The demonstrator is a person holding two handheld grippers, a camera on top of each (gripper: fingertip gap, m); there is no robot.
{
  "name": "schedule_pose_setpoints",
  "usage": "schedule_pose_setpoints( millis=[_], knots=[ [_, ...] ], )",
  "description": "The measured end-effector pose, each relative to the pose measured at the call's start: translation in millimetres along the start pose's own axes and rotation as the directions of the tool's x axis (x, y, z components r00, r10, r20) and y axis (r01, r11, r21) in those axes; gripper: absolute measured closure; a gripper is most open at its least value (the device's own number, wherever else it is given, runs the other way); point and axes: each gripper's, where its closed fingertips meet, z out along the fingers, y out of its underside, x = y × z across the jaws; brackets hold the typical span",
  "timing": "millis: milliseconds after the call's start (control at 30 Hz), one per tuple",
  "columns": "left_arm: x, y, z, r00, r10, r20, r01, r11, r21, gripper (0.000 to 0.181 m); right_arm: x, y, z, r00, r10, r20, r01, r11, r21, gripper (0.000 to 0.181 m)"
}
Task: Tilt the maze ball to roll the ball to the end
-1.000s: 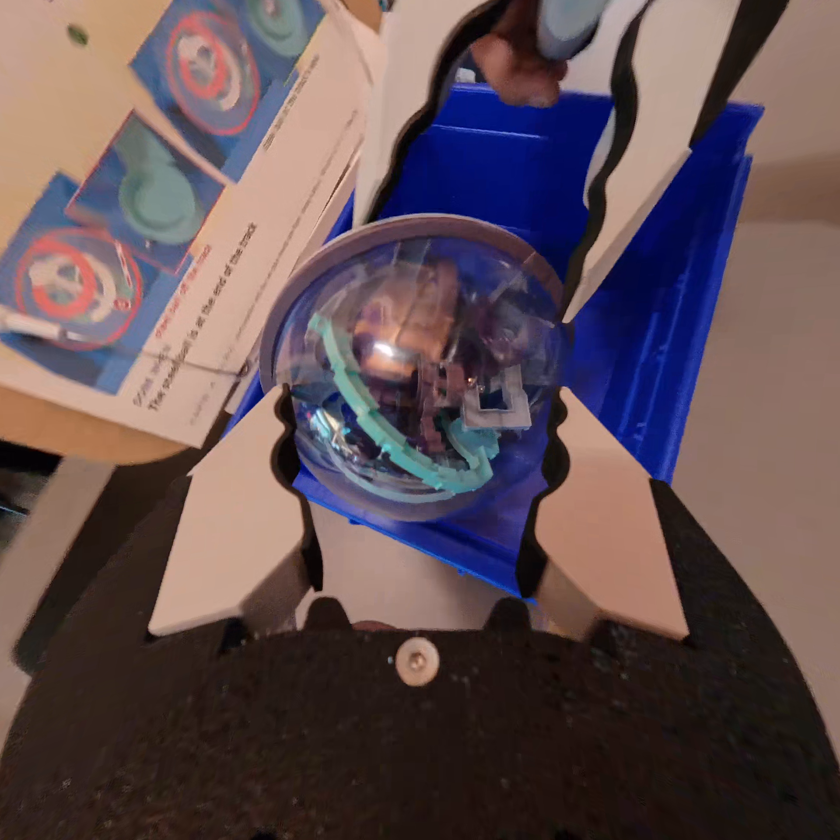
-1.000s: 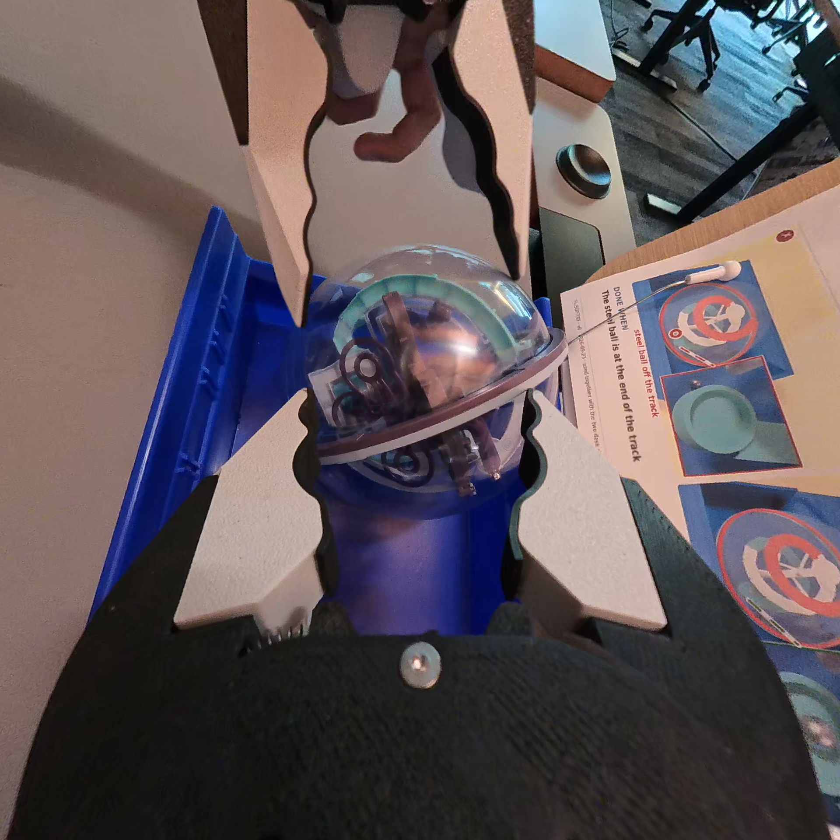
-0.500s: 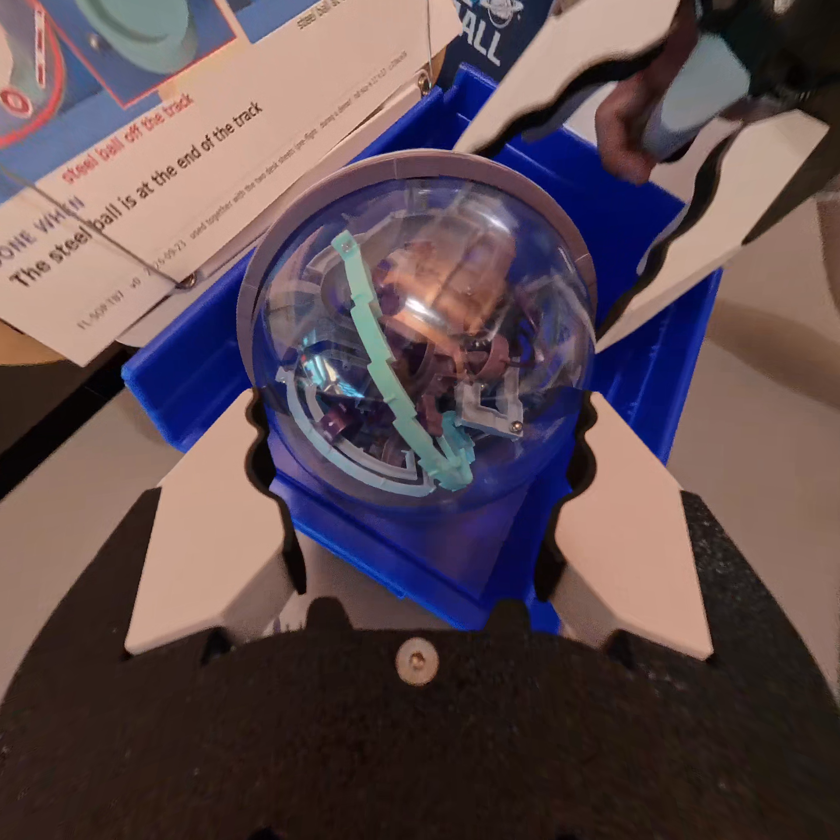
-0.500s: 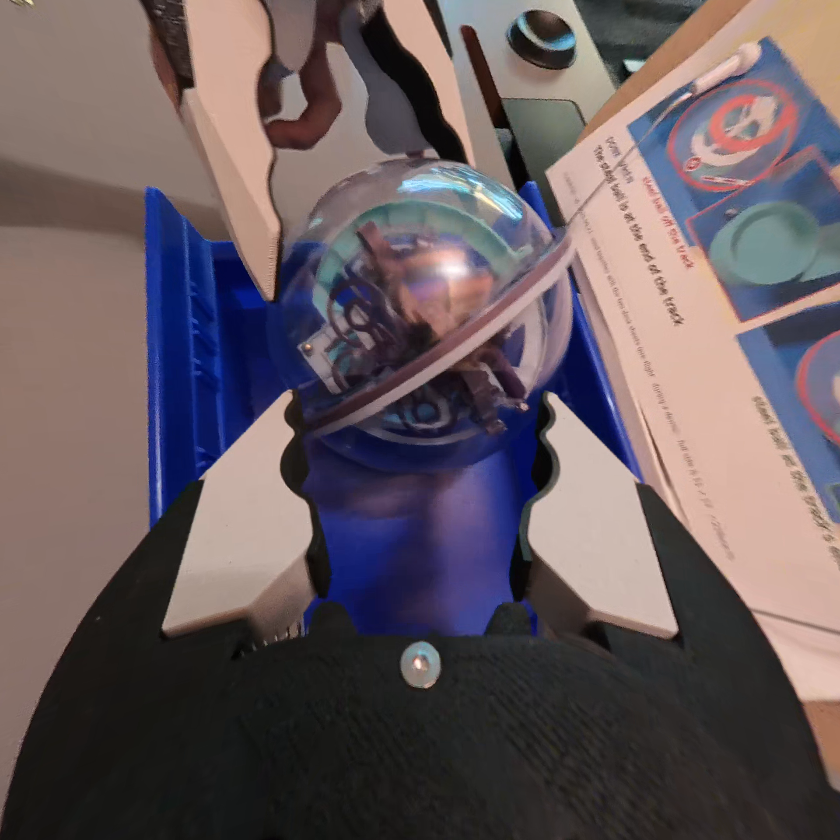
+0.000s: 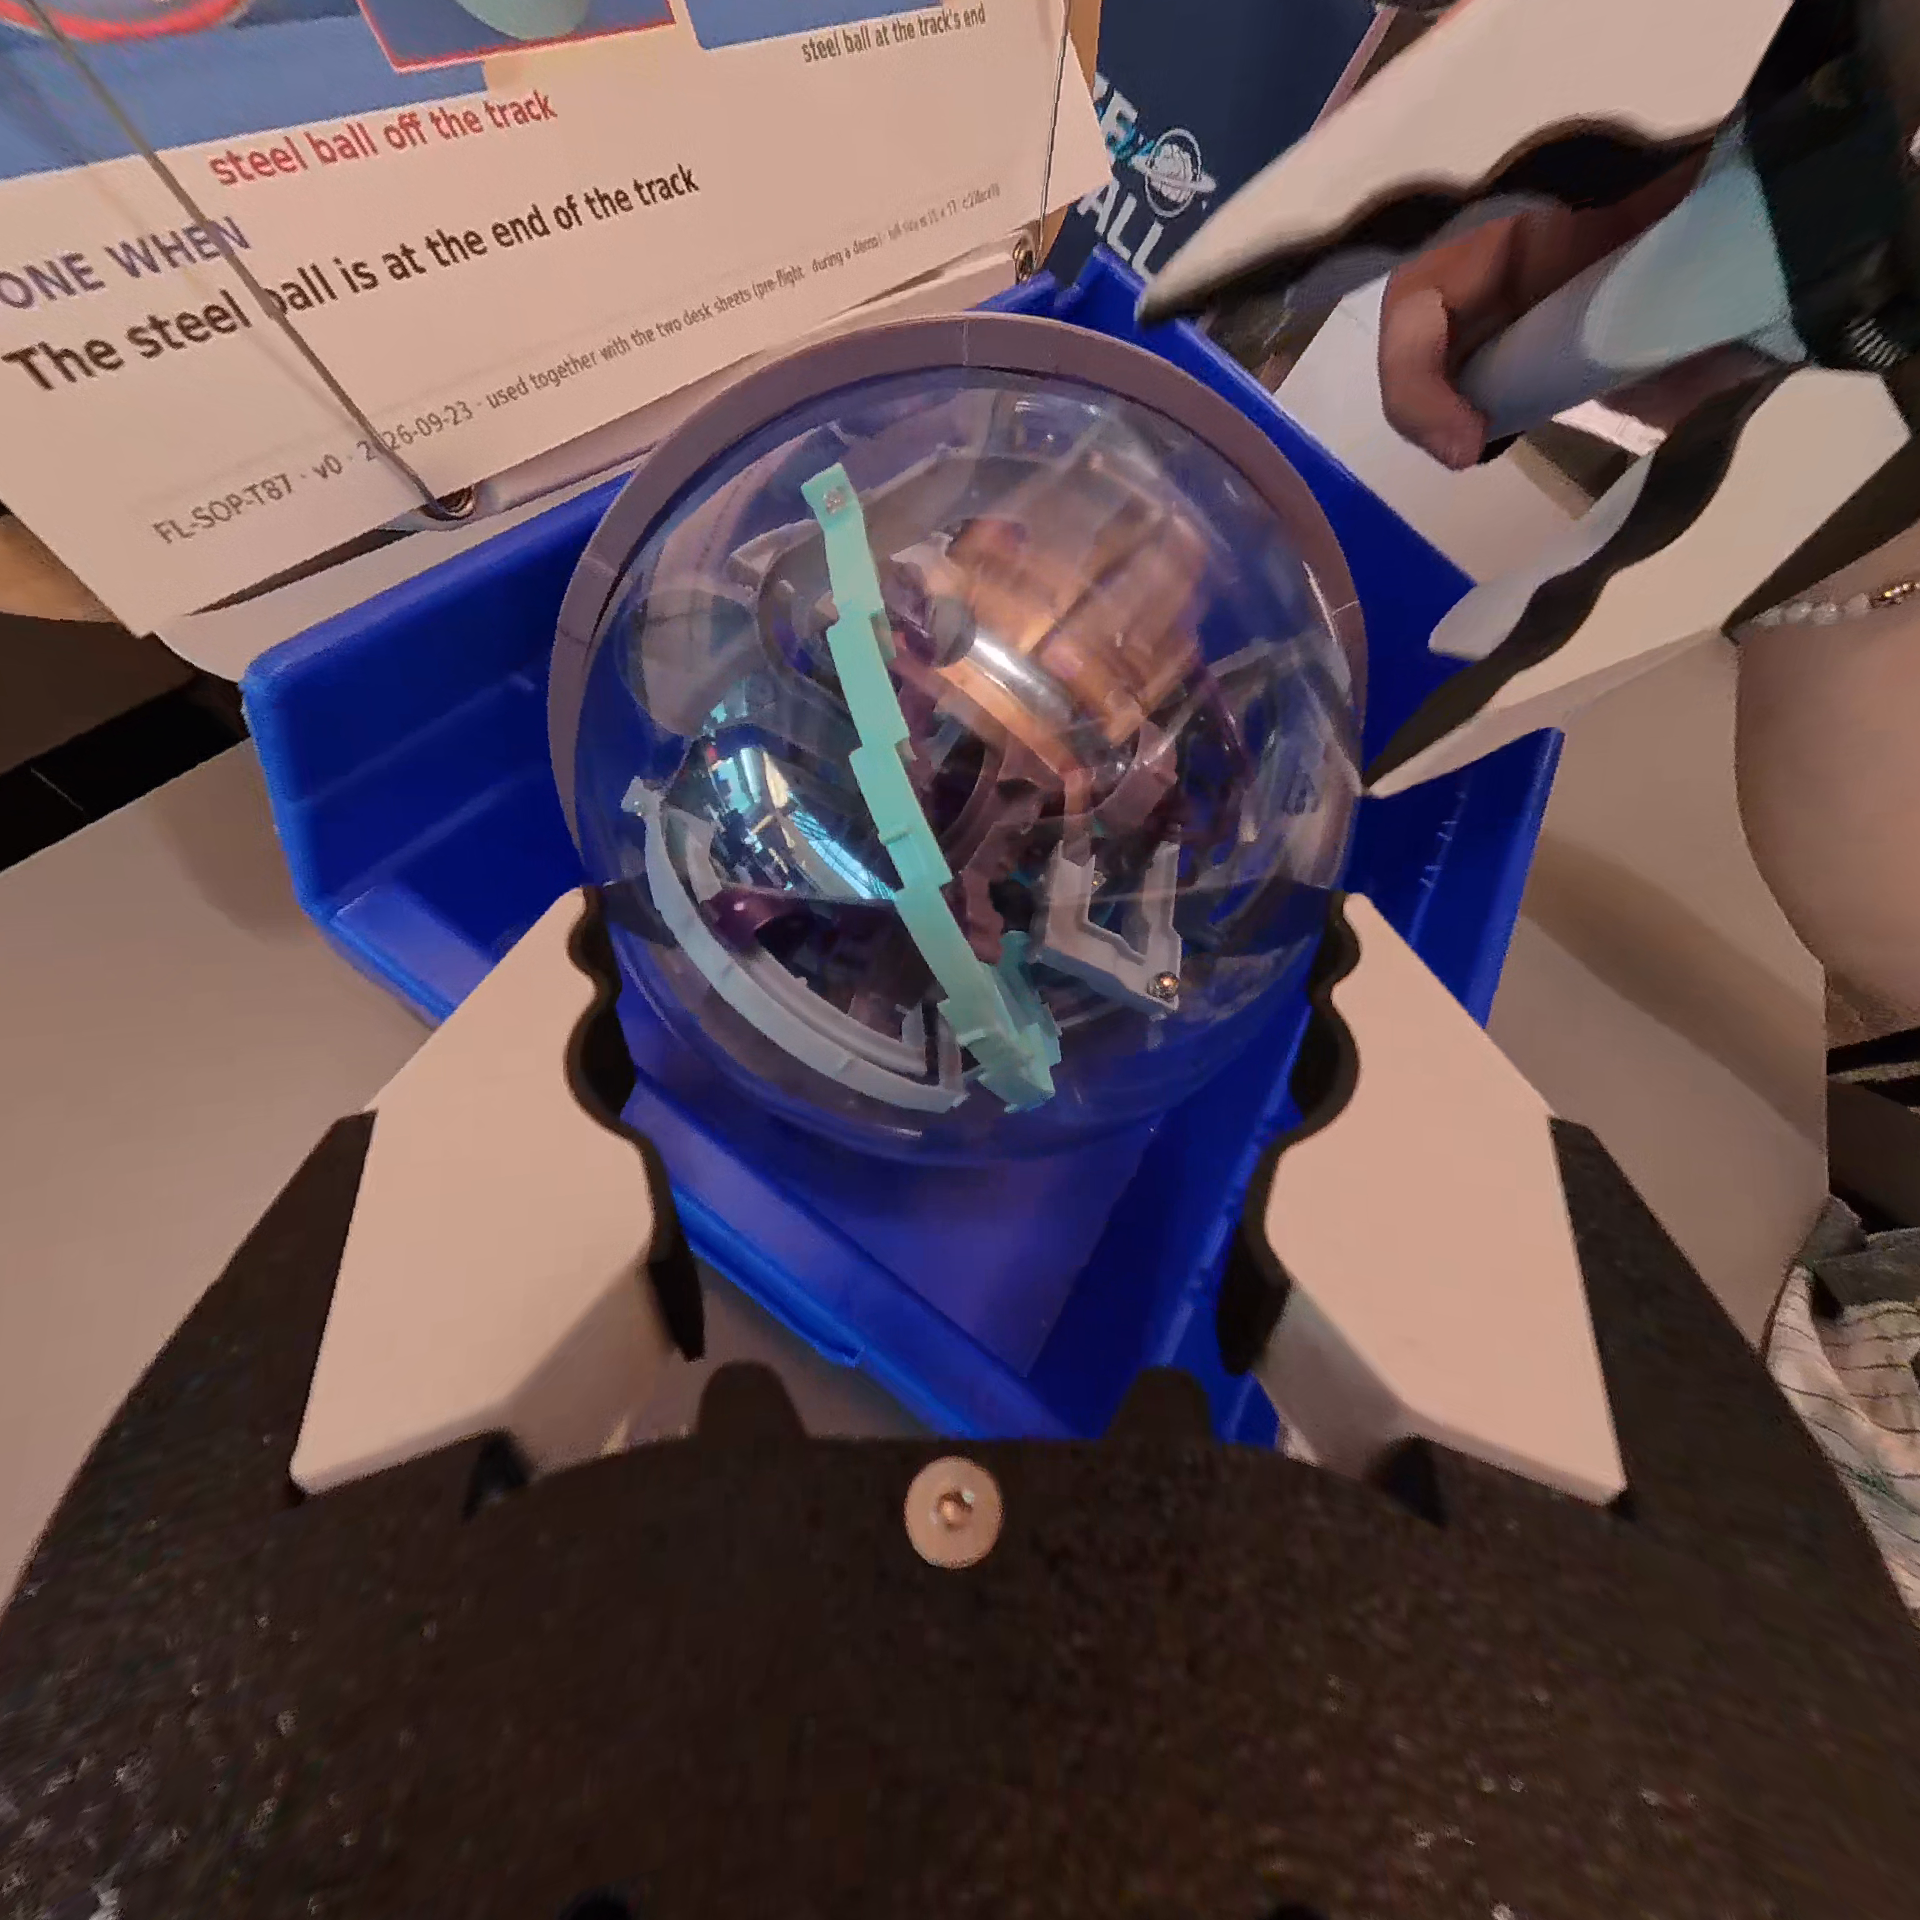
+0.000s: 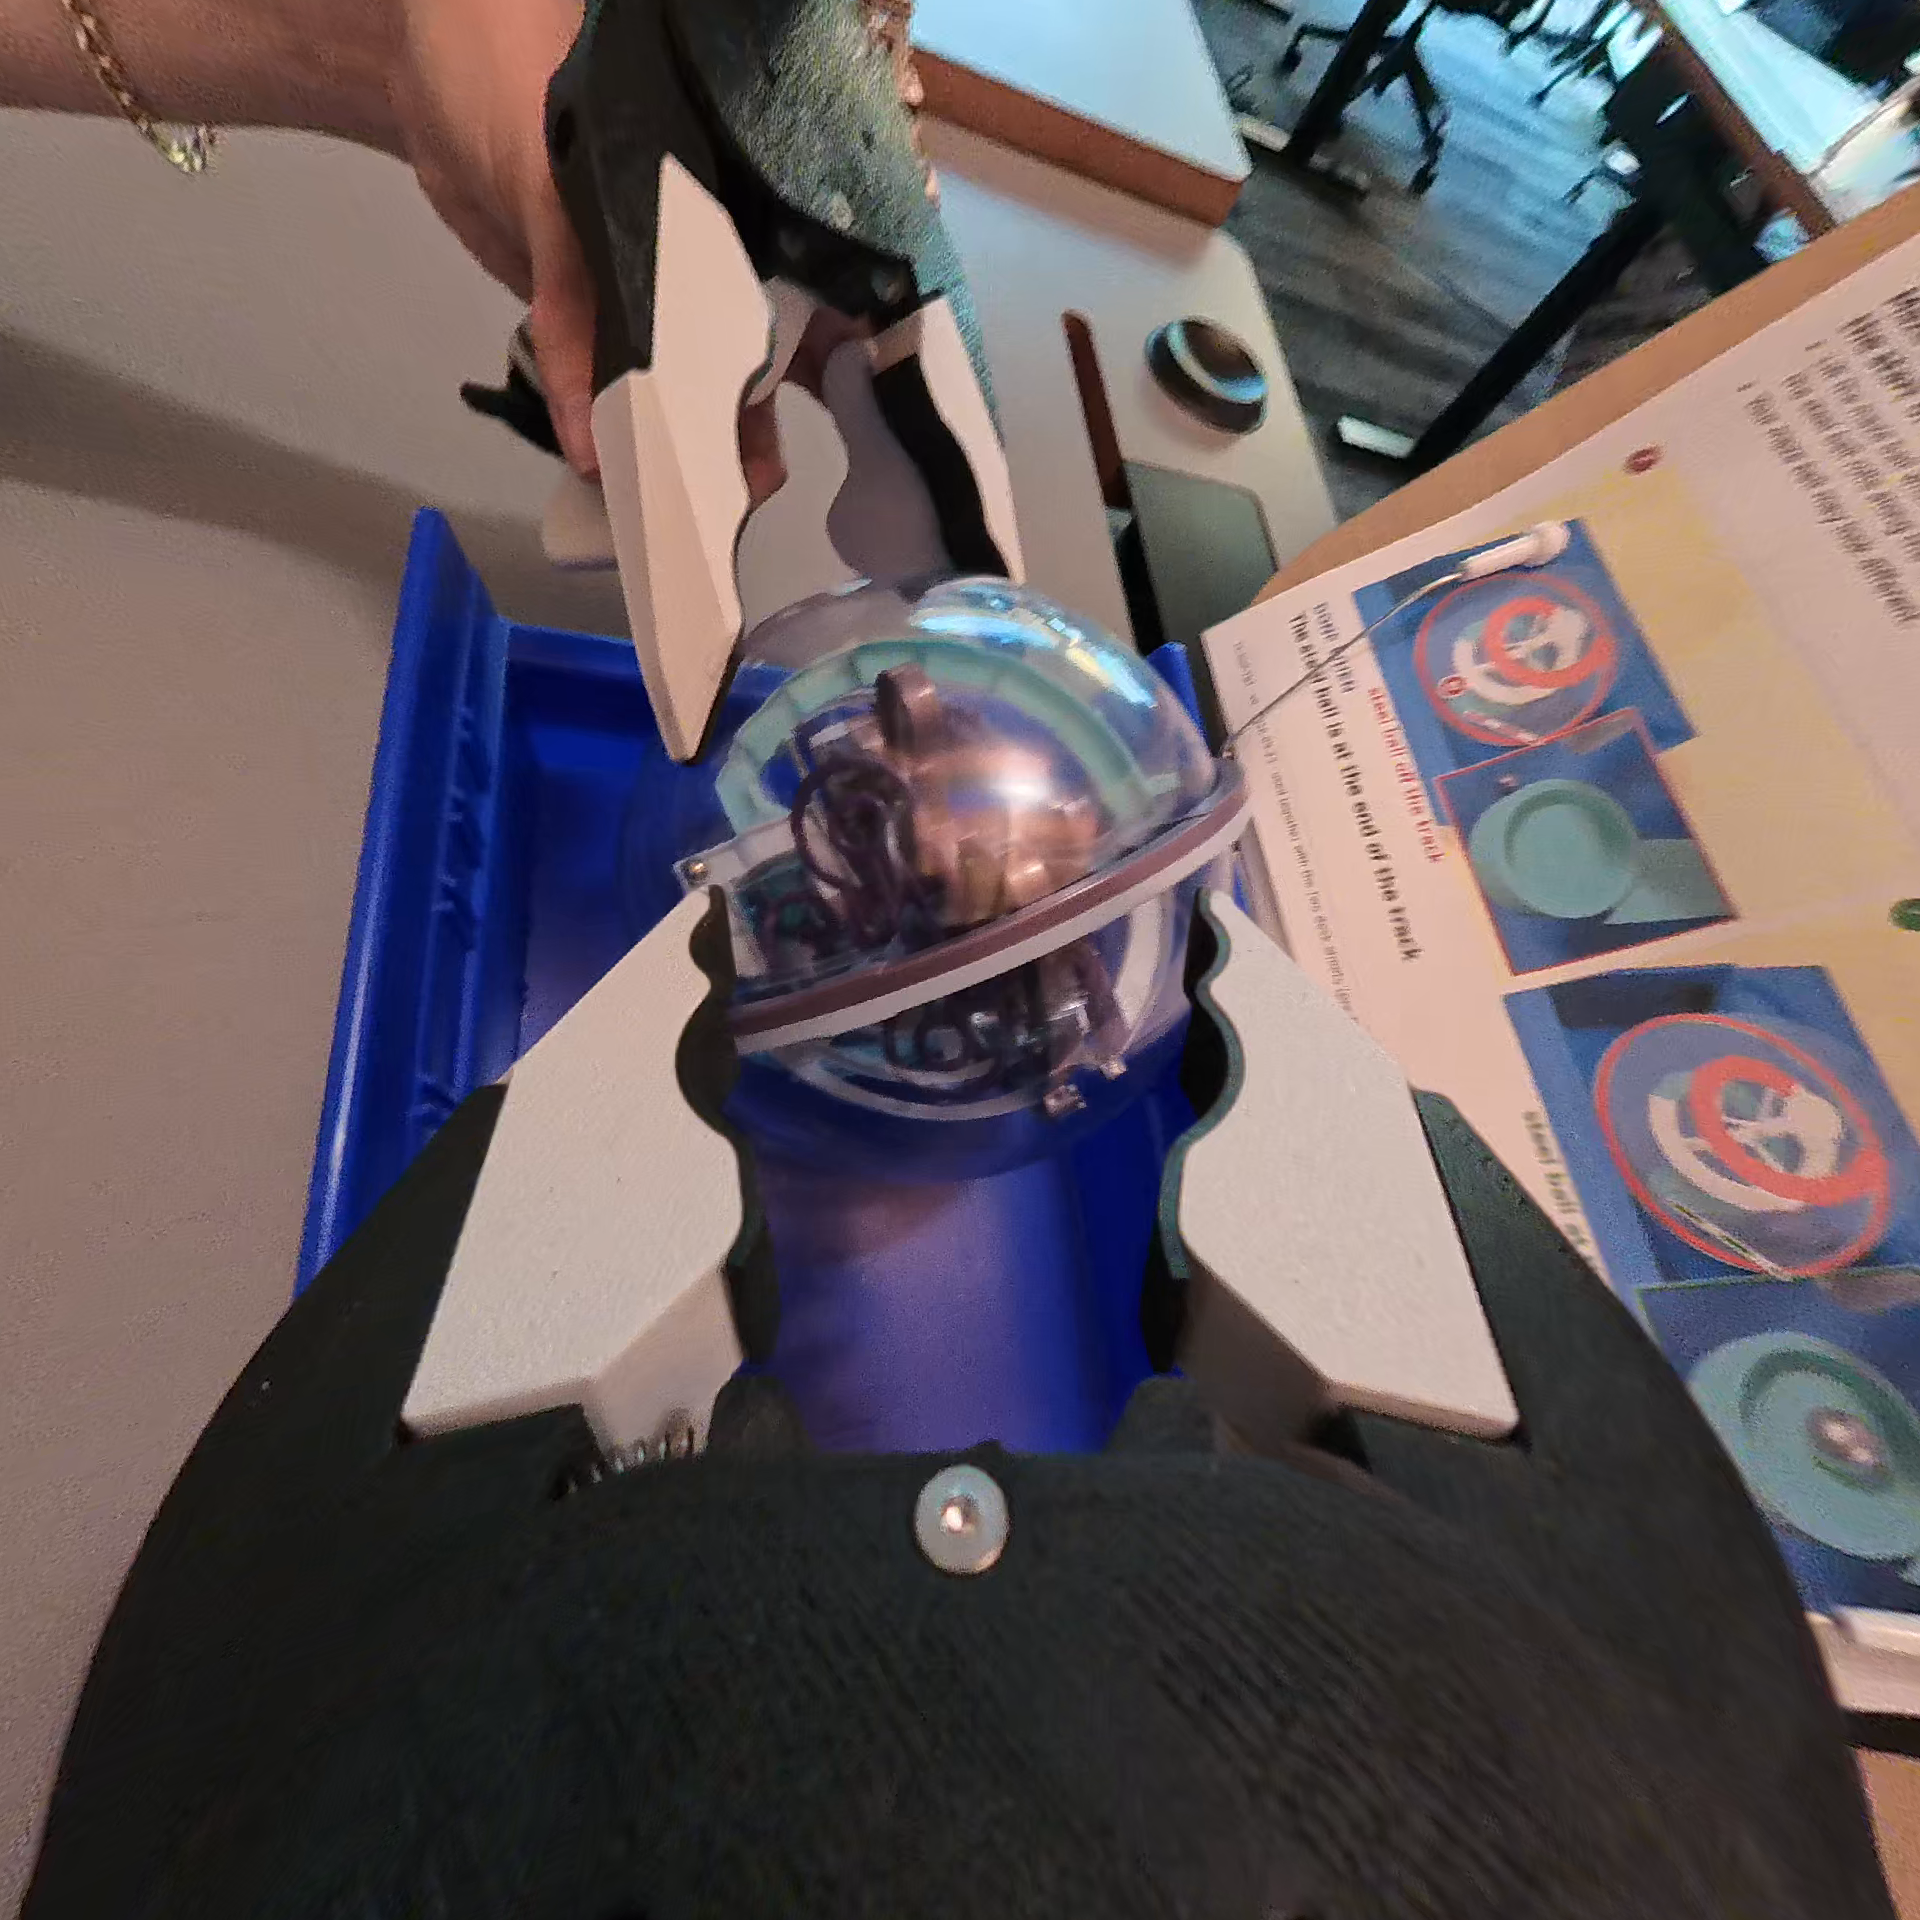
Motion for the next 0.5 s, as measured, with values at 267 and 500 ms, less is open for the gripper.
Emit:
schedule_pose_setpoints(
  millis=[267, 500],
  knots=[
    [6.1, -2.1, 8.5, 0.994, 0.104, 0.008, -0.102, 0.98, -0.172, 0.053, -3.4, 8.3, -1.4, 0.993, -0.1, 0.055, 0.101, 0.995, -0.011, 0.083],
    [9.9, -6.6, 17.1, 0.981, 0.191, -0.021, -0.189, 0.937, -0.295, 0.054, -3.8, 9.8, -12.5, 0.893, -0.45, -0.003, 0.449, 0.892, -0.049, 0.073]
  ],
)
